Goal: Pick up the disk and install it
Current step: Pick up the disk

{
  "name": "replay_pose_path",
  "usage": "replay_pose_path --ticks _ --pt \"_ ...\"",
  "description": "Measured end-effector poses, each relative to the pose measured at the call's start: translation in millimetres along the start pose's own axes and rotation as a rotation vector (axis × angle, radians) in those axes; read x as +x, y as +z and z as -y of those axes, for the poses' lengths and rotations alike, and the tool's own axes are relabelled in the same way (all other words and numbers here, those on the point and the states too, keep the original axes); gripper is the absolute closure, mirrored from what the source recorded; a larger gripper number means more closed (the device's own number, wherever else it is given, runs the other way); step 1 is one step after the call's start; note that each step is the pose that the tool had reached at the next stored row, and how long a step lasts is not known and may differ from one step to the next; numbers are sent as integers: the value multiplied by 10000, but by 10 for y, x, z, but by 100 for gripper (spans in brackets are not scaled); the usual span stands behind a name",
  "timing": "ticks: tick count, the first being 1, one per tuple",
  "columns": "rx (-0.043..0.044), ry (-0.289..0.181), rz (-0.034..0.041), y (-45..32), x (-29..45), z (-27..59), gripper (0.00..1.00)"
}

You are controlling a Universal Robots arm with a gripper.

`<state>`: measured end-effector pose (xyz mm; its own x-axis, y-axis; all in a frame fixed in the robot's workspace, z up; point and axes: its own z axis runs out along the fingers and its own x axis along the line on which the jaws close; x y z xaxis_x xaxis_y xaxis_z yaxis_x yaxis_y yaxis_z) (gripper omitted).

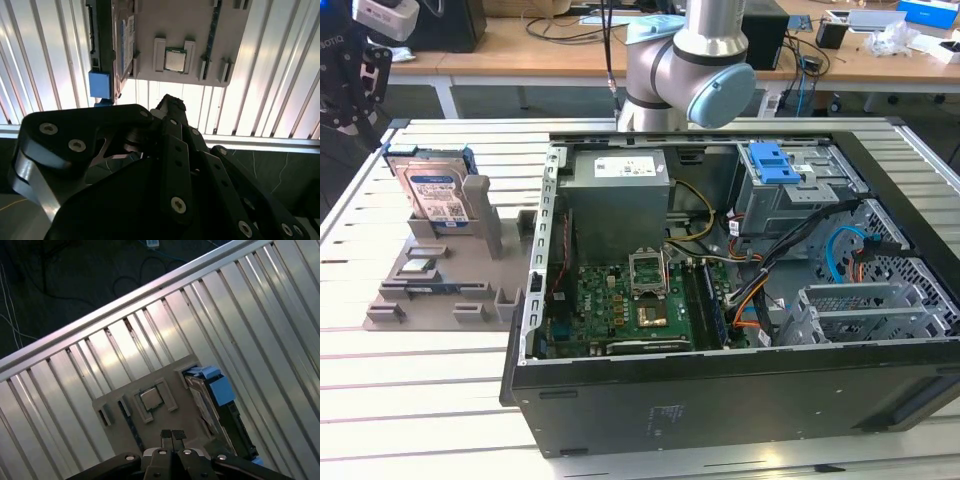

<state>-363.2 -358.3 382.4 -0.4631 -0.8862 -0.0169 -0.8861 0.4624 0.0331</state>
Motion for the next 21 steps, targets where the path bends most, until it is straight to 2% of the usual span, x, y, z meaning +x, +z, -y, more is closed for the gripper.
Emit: replay_pose_path --ticks 21 --pt "-23 -1394 -47 0 0 0 90"
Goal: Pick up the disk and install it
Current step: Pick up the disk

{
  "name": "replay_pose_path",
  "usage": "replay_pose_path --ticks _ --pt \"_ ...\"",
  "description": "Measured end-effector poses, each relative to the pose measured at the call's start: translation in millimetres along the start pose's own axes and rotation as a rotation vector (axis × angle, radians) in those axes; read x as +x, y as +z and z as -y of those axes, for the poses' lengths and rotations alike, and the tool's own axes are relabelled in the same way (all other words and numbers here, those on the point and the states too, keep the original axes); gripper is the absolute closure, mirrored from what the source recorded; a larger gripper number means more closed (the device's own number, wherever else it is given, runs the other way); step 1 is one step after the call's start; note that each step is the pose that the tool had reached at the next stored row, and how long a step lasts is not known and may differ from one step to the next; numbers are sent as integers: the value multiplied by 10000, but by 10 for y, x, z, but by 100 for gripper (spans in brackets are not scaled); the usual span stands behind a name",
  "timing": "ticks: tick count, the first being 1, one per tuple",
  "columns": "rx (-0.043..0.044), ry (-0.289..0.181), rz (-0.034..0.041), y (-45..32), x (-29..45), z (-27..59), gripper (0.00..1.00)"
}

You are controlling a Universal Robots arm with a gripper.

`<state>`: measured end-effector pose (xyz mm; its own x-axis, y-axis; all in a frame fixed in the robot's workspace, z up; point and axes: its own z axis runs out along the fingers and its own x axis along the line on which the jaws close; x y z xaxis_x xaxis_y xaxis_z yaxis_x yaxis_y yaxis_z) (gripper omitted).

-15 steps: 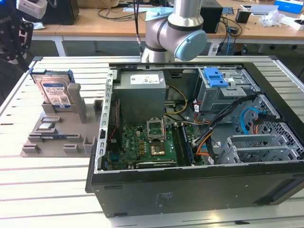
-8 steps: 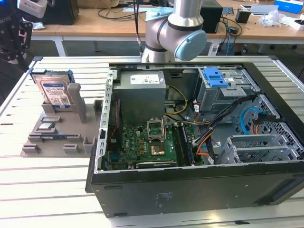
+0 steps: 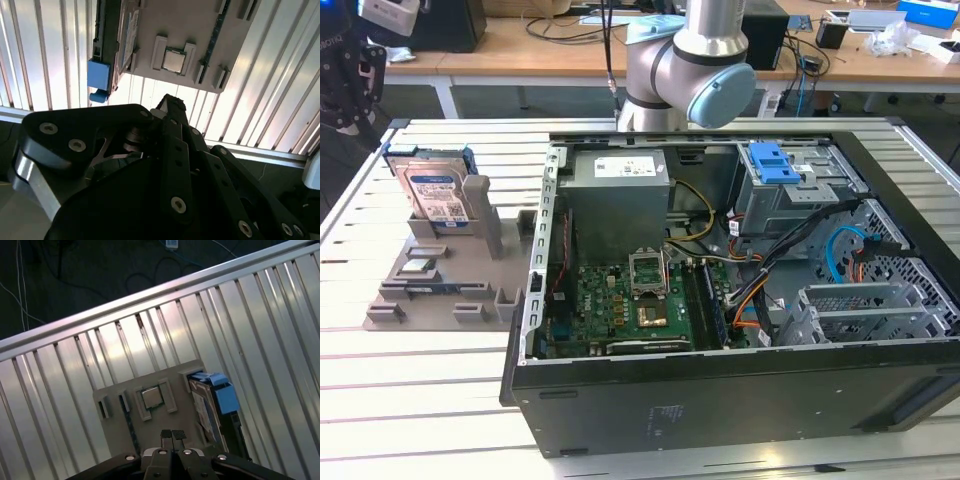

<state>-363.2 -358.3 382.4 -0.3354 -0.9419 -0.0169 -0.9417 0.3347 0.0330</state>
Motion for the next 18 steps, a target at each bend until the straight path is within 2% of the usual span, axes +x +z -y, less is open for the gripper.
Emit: replay_pose_path --ticks 10,18 --pt "-9 -532 -18 0 0 0 90" --pt "-20 -1172 -38 0 0 0 90"
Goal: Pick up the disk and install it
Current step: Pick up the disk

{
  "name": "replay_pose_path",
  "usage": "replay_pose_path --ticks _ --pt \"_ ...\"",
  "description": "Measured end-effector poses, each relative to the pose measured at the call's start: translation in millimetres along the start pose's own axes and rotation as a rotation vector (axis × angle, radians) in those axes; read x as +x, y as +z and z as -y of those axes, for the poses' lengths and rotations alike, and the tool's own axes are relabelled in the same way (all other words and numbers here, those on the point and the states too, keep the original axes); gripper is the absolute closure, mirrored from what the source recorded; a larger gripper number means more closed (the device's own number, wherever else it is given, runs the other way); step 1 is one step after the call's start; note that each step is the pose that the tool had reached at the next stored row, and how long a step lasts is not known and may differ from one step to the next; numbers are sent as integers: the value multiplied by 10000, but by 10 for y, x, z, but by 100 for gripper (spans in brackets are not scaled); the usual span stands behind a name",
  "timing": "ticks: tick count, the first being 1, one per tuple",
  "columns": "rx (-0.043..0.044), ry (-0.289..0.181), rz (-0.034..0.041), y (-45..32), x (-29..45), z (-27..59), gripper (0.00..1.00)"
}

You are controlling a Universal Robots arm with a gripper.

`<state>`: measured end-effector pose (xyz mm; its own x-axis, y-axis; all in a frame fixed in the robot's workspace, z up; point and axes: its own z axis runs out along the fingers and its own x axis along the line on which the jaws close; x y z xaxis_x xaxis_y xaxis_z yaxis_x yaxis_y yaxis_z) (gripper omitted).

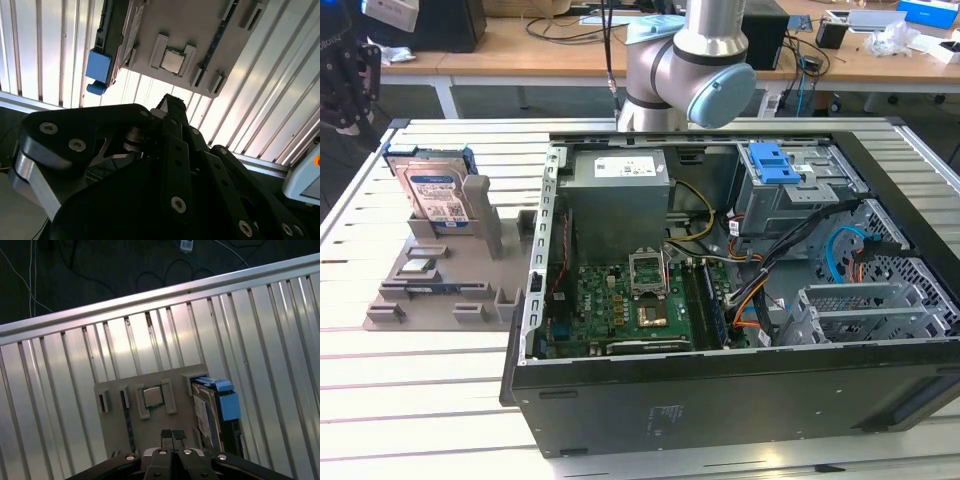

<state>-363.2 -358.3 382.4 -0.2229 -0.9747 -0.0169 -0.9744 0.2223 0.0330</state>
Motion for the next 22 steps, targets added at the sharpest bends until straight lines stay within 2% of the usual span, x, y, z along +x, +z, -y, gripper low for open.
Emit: replay_pose_path --ticks 3,4,6,7,11,14,15,16,17,18,19,20,22 --pt "-5 -262 -9 0 0 0 90" --pt "-13 -780 -26 0 0 0 90" --pt "-24 -1400 -47 0 0 0 90" --pt "-26 -1488 -50 0 0 0 90" --pt "-26 -1502 -50 0 0 0 90" --pt "-26 -1510 -50 0 0 0 85" --pt "-26 -1512 -51 0 0 0 79" --pt "-26 -1515 -51 0 0 0 67" --pt "-26 -1518 -51 0 0 0 61" --pt "-26 -1521 -51 0 0 0 61" --pt "-26 -1521 -50 0 -2 0 55" --pt "-26 -1519 -51 2 -10 -2 55" --pt "-27 -1522 -52 13 -74 -16 55"
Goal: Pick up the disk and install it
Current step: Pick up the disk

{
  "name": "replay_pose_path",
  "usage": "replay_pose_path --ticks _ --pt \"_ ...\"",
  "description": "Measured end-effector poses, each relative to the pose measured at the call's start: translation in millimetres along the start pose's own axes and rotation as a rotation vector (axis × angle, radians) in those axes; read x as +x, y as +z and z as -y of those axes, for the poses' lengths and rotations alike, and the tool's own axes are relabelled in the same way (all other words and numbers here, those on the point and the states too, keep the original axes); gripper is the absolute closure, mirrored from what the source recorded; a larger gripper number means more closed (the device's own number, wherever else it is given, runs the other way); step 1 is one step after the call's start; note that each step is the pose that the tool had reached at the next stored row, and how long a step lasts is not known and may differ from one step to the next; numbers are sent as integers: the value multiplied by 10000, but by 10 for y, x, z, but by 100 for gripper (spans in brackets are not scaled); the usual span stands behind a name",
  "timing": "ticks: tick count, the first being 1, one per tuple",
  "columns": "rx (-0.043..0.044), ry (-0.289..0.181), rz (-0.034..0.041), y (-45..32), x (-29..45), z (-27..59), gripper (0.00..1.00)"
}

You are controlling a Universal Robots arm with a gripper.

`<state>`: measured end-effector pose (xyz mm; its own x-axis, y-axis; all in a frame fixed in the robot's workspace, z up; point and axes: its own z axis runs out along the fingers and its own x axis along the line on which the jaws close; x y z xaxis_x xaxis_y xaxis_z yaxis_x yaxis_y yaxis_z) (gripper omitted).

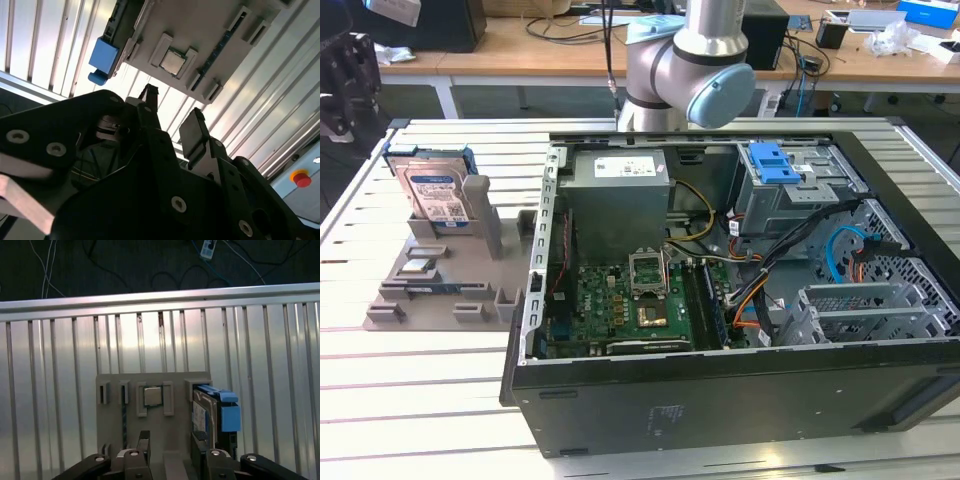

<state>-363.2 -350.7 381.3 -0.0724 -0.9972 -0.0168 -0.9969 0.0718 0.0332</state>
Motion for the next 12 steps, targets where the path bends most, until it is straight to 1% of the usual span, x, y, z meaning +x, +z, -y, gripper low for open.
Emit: replay_pose_path --ticks 1,3,4,7,11,12 --pt "0 1 1 6 -32 -2 55" --pt "0 0 0 38 -165 -11 55" --pt "2 1 1 49 -203 -13 55" --pt "0 1 1 64 -277 -11 55" --pt "1 2 1 105 -454 18 55" --pt "2 2 2 122 -485 26 55"
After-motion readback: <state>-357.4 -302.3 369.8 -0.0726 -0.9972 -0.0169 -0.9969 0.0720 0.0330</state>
